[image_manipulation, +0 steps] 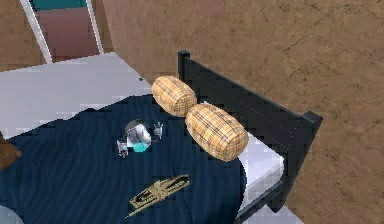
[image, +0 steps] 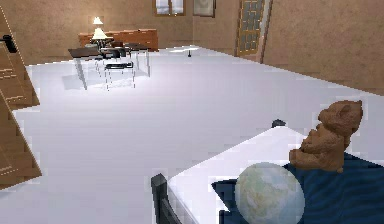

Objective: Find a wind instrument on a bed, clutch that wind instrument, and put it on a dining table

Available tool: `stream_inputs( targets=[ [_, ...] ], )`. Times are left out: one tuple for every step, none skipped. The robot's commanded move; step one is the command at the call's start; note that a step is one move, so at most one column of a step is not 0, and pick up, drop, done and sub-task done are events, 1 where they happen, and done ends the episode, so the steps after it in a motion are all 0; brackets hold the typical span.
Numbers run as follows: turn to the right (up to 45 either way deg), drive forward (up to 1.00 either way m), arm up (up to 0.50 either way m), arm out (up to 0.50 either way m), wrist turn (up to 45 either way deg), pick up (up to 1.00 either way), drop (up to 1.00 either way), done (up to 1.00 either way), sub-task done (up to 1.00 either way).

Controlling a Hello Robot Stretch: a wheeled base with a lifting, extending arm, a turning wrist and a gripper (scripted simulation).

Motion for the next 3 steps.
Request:
stream_inputs(
  targets=[
    [0.0, 0.0, 0.0, 0.3, 0.0, 0.0, 0.0, 0.0, 0.0],
    [0.0, 0.0, 0.0, 0.0, 45.0, 0.0, 0.0, 0.0, 0.0],
    [0.0, 0.0, 0.0, 0.0, 45.0, 0.0, 0.0, 0.0, 0.0]
  ],
)
